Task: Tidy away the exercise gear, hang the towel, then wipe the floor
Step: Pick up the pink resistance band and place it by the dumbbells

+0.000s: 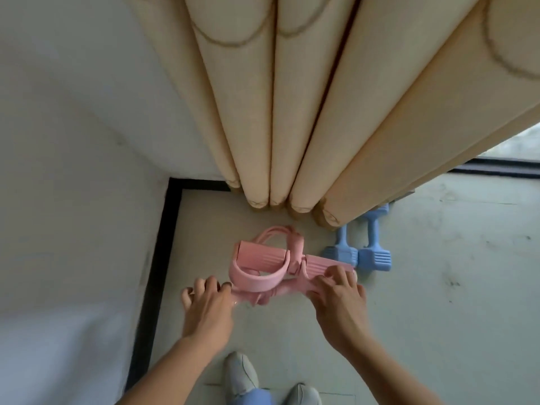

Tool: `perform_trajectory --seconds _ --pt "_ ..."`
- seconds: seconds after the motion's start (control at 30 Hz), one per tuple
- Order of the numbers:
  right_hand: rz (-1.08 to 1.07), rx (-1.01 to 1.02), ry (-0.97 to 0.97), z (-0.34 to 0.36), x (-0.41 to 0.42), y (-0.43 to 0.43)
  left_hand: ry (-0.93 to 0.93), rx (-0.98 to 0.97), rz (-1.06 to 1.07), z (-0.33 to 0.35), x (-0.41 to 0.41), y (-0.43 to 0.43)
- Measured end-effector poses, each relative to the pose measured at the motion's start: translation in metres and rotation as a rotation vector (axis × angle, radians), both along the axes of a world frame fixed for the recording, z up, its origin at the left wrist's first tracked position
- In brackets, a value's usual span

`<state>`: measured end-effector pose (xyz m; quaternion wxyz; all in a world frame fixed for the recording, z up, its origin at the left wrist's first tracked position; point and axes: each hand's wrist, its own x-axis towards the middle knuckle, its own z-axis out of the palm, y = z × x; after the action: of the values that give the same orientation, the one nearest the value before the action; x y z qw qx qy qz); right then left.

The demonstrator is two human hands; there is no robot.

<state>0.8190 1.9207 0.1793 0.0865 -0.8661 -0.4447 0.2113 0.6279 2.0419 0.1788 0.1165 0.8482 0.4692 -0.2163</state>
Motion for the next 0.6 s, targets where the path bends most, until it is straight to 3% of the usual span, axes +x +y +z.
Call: perform_trajectory --seconds 0.13,0.33,0.5,0.6 --pt "-0.007 0.131 -0.08 -0.08 0.009 0.021 -0.047 0.104 -0.063 -0.104 0.016 0.021" --pt "0.032 0.316 -0.121 -0.17 0.03 0.041 -0.268 0.127 0.056 -0.208 0.043 0.059" --pt "0.125 0.26 -0.099 -0.231 0.028 0.052 -0.475 0.041 0.002 -0.261 0.054 0.076" --pt "0.159 0.194 -0.031 -0.251 0.023 0.056 -0.297 -0.1 -0.042 -0.28 0.049 0.081"
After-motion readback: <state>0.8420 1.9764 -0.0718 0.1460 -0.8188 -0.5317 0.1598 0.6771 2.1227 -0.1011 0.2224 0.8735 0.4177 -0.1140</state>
